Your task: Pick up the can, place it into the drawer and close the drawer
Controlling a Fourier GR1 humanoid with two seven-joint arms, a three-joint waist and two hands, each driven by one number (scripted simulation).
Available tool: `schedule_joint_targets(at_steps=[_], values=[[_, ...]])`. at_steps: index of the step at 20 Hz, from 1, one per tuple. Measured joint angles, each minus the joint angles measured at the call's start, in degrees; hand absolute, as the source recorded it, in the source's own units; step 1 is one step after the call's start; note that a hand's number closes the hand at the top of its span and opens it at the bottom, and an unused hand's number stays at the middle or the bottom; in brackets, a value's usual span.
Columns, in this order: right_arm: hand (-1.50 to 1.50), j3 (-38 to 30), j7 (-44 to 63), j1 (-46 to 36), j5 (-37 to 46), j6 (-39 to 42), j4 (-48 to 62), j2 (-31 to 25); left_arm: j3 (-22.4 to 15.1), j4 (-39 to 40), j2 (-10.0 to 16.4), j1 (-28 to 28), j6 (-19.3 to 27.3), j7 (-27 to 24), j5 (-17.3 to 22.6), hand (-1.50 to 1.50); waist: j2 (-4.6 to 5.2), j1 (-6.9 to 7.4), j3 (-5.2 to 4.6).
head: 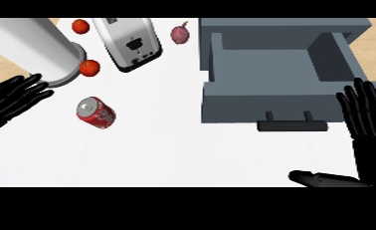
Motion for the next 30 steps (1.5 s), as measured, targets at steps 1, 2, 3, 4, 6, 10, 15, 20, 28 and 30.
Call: schedule_joint_targets(at_steps=[1,2,3,4,6,10,15,20,28,30], values=[[-1.50,0.28,-1.08,1.75,0.02,0.44,-0.57,0.39,-0.16,0.71,0.49,-0.97,0.51,1.25,1.22,-1.50,-0.01,-0.07,0.00],[-1.50,0.12,-1.73,1.84,0.18,0.78,0.01,0.37,0.24,1.58,0.84,-1.77,0.23,1.93,1.58,-1.50,-0.02,-0.05,0.01],[-1.50,0.12,-3.03,2.94,0.22,1.15,0.46,0.71,0.74,2.59,0.78,-1.92,-0.55,1.97,1.18,-1.50,-0.02,-0.03,0.01],[-1.50,0.29,-3.35,3.02,0.66,0.98,0.71,1.11,0.60,3.14,0.31,-2.83,0.07,2.67,0.91,-1.50,-0.02,-0.02,0.02],[-1.50,0.05,-3.90,2.40,0.76,1.29,1.71,1.25,0.69,3.67,-1.07,-3.21,-0.06,3.01,-0.56,-1.50,-0.03,0.05,0.01],[-1.50,-2.09,-4.52,3.01,-1.24,3.27,1.79,0.51,1.69,7.59,-3.66,-5.34,-1.81,1.73,-4.77,-1.50,-0.01,0.00,0.00],[-1.50,-4.15,-6.08,4.64,-2.51,5.38,1.88,0.25,1.77,10.78,-5.83,-8.09,-2.31,1.81,-8.40,-1.50,-0.01,-0.04,0.00],[-1.50,-5.10,-6.67,5.75,-2.41,6.43,1.72,0.65,2.07,13.29,-10.04,-7.81,-3.57,-3.25,-17.09,-1.50,-0.01,-0.02,-0.01],[-1.50,-6.04,-8.88,7.45,-2.05,8.19,1.93,1.83,3.17,21.09,-12.56,-9.55,-3.65,-12.76,-29.41,-1.50,0.02,-0.10,-0.01],[-1.50,-6.89,-8.79,6.73,-2.65,8.76,2.48,1.52,3.42,23.48,-12.44,-9.99,-3.04,-15.37,-32.53,-1.50,0.02,-0.08,-0.03]])
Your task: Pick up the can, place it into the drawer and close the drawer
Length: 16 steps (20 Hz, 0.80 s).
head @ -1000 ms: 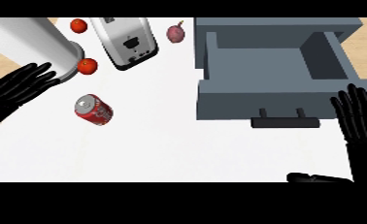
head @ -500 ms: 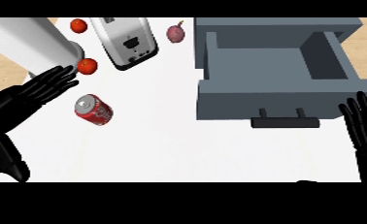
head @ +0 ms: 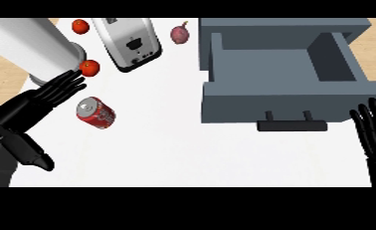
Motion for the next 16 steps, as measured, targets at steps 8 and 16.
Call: schedule_joint_targets(at_steps=[8,16], values=[[-1.50,-0.78,-0.95,-2.00,0.62,0.59,2.90,0.13,-1.52,12.29,0.51,-4.19,5.34,-10.71,-10.39,-1.50,0.08,-0.16,-0.02],[-1.50,-0.66,-0.12,-1.28,0.37,1.30,1.37,0.63,-4.79,23.60,2.95,-7.08,10.79,-20.60,-16.90,-1.50,0.18,-0.47,-0.05]])
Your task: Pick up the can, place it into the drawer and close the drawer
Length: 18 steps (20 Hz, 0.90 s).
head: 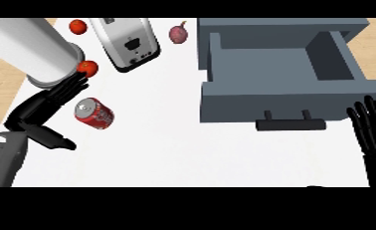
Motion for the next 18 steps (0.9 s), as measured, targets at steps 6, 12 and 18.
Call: schedule_joint_targets(at_steps=[6,12,18], values=[[-1.50,0.54,0.12,-0.62,0.91,-0.40,0.02,0.57,-2.23,7.39,1.97,-2.43,2.79,-5.07,-2.32,-1.50,0.09,-0.22,-0.03],[-1.50,0.41,0.51,-1.27,1.07,-0.65,-0.39,0.68,-4.57,13.44,2.45,-4.14,5.41,-9.39,-4.06,-1.50,0.16,-0.39,-0.05],[-1.50,0.62,0.41,-1.29,1.01,-0.40,-0.59,0.91,-6.14,19.69,2.48,-6.51,7.38,-11.99,-5.13,-1.50,0.28,-0.74,-0.09]])
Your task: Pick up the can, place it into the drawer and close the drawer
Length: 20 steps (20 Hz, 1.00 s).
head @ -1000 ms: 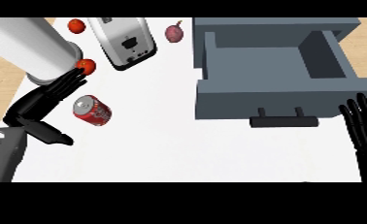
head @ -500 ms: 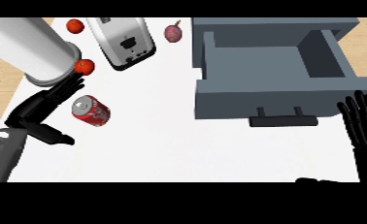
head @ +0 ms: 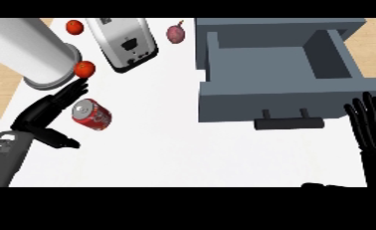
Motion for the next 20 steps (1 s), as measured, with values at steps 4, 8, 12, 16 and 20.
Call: schedule_joint_targets(at_steps=[4,8,12,16,20], values=[[-1.50,0.04,-0.40,0.82,-0.18,0.41,-0.56,0.16,-1.11,3.18,-0.45,-0.73,1.38,-2.03,-0.81,-1.50,0.05,-0.16,-0.02],[-1.50,0.23,0.89,-0.20,-0.14,-0.06,-1.09,0.27,-1.85,5.61,-1.13,-2.17,2.29,-3.23,-1.18,-1.50,0.11,-0.16,-0.03],[-1.50,0.69,1.96,-0.04,0.21,-0.35,-2.32,0.52,-2.44,7.78,-2.05,-3.53,3.36,-4.28,-1.56,-1.50,0.11,-0.22,-0.03],[-1.50,-0.14,2.44,1.02,-0.94,0.35,-3.61,0.07,-2.60,9.58,-2.02,-5.30,3.35,-4.27,-1.56,-1.50,0.05,-0.25,-0.02],[-1.50,-1.04,2.48,0.65,-1.64,0.53,-3.44,-0.24,-3.12,10.67,-3.41,-6.08,4.14,-4.85,-1.85,-1.50,0.05,-0.18,-0.01]])
